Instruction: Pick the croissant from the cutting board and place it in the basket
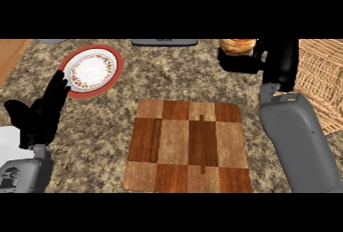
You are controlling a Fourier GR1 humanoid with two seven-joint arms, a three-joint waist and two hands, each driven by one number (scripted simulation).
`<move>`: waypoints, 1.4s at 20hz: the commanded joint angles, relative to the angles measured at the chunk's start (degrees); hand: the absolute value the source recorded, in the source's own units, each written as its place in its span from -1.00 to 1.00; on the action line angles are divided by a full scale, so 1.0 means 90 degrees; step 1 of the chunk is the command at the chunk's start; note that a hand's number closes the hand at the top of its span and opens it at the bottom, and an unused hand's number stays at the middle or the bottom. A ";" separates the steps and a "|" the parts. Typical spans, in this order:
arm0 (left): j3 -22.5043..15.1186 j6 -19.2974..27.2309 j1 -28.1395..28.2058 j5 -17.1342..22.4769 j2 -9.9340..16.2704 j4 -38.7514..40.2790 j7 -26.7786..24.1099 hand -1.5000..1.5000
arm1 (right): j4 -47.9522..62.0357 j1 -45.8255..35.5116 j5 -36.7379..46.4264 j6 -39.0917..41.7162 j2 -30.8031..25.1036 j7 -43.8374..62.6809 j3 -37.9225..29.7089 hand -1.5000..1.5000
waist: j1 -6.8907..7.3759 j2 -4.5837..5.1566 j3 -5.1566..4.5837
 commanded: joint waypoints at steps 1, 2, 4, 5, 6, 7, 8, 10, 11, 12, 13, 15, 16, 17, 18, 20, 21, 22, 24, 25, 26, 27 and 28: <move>-0.0050 0.0135 -0.0066 -0.0165 -0.0132 0.0101 -0.0089 0.00 | 0.0844 -0.0879 0.0049 0.0220 -0.0248 0.0082 -0.0513 1.00 | 0.0015 0.0010 0.0001; 0.0017 0.0026 0.0036 -0.0035 -0.0046 -0.0074 0.0111 0.00 | 0.0843 -0.1032 0.0150 0.0478 -0.0472 0.0383 -0.0548 1.00 | 0.0020 0.0002 0.0000; 0.0038 0.0150 -0.0110 -0.0178 -0.0095 0.0131 -0.0211 0.00 | 0.1468 -0.0930 0.0251 0.0230 -0.0493 -0.0189 -0.0588 1.00 | 0.0029 0.0017 0.0001; 0.0098 -0.0091 0.0162 -0.0014 -0.0046 0.0104 -0.0280 0.00 | 0.1298 -0.0695 0.0161 0.0343 -0.0509 -0.0304 -0.0597 1.00 | 0.0011 0.0006 0.0001; 0.0066 -0.0001 -0.0365 0.0017 -0.0049 0.0105 0.0212 0.00 | 0.2021 -0.1016 0.0147 0.0299 -0.0709 -0.0483 -0.0810 1.00 | 0.0045 0.0030 0.0003; -0.0015 -0.0022 -0.0056 -0.0066 -0.0037 -0.0204 0.0272 0.00 | 0.2005 -0.1242 0.0194 0.0504 -0.0709 -0.0331 -0.0763 1.00 | 0.0043 0.0010 0.0002; 0.0029 -0.0093 -0.0248 -0.0075 0.0009 0.0145 0.0058 0.00 | 0.2529 -0.1791 0.0417 0.0330 -0.0586 -0.0174 -0.0753 1.00 | 0.0069 0.0027 0.0000; 0.0226 -0.0179 -0.0330 0.0019 0.0142 0.0287 0.0037 0.00 | 0.2625 -0.1275 -0.0070 0.0598 -0.0851 -0.0967 -0.1007 1.00 | 0.0032 0.0024 0.0003; -0.0109 0.0186 -0.0175 -0.0331 -0.0226 0.0166 -0.0136 0.00 | 0.3187 -0.1353 0.0058 0.0301 -0.0730 -0.1142 -0.1034 1.00 | 0.0075 0.0040 0.0004; 0.0082 -0.0004 -0.0144 -0.0058 -0.0096 0.0046 0.0028 0.00 | 0.3218 -0.1747 0.0147 0.0614 -0.1080 -0.0849 -0.1129 1.00 | 0.0068 0.0024 0.0002; 0.0101 -0.0059 -0.0030 -0.0026 -0.0110 0.0095 -0.0134 0.00 | 0.3595 -0.1834 0.0123 0.0591 -0.1127 -0.0983 -0.1222 1.00 | 0.0090 0.0034 0.0002; 0.0080 -0.0036 -0.0358 -0.0134 -0.0058 0.0325 -0.0060 0.00 | 0.4036 -0.1839 0.0082 0.0645 -0.1271 -0.1266 -0.1332 1.00 | 0.0065 0.0041 0.0003; 0.0002 -0.0131 0.0007 -0.0023 -0.0074 -0.0303 0.0196 0.00 | 0.4524 -0.1972 -0.0062 0.0312 -0.1105 -0.1544 -0.1555 1.00 | 0.0155 0.0045 0.0007; 0.0048 -0.0099 0.0014 -0.0115 -0.0100 0.0062 -0.0098 0.00 | 0.4308 -0.1955 -0.0011 0.0634 -0.1264 -0.1374 -0.1473 1.00 | 0.0062 0.0025 0.0003; 0.0202 -0.0197 -0.0289 0.0015 0.0069 0.0145 0.0089 0.00 | 0.4632 -0.1954 -0.0111 0.0638 -0.1471 -0.1755 -0.1638 1.00 | 0.0078 0.0042 0.0005; 0.0011 -0.0073 0.0114 -0.0187 -0.0108 -0.0148 -0.0059 0.00 | 0.4722 -0.1871 0.0072 0.0576 -0.1284 -0.1595 -0.1480 1.00 | 0.0070 0.0023 0.0004; 0.0249 -0.0247 0.0165 0.0008 0.0101 -0.0189 -0.0132 0.00 | 0.4914 -0.1639 -0.0101 0.0416 -0.1338 -0.1984 -0.1687 1.00 | 0.0094 0.0034 0.0005; 0.0104 -0.0116 -0.0178 -0.0119 -0.0004 -0.0062 0.0158 0.00 | 0.5375 -0.1821 -0.0167 0.0286 -0.1410 -0.2363 -0.1851 1.00 | 0.0114 0.0056 0.0008; 0.0190 -0.0137 -0.0435 -0.0028 -0.0028 0.0182 0.0232 0.00 | 0.5542 -0.1879 -0.0228 0.0332 -0.1374 -0.2474 -0.1901 1.00 | 0.0082 0.0049 0.0006; 0.0169 -0.0245 -0.0226 -0.0036 -0.0041 0.0312 -0.0173 0.00 | 0.5814 -0.2121 -0.0348 0.0608 -0.1803 -0.2633 -0.2106 1.00 | 0.0120 0.0069 0.0006; -0.0022 0.0059 -0.0189 -0.0289 -0.0260 0.0157 -0.0118 0.00 | 0.5900 -0.2210 -0.0376 0.0774 -0.1908 -0.2565 -0.2141 1.00 | 0.0108 0.0056 0.0007; 0.0072 -0.0077 -0.0104 -0.0174 -0.0134 0.0001 -0.0012 0.00 | 0.5816 -0.1721 -0.0485 0.0418 -0.1649 -0.3039 -0.2201 1.00 | 0.0087 0.0043 0.0008; -0.0032 0.0052 -0.0096 -0.0280 -0.0237 -0.0184 0.0110 0.00 | 0.5912 -0.1959 -0.0417 0.0585 -0.1708 -0.2887 -0.2137 1.00 | 0.0081 0.0033 0.0006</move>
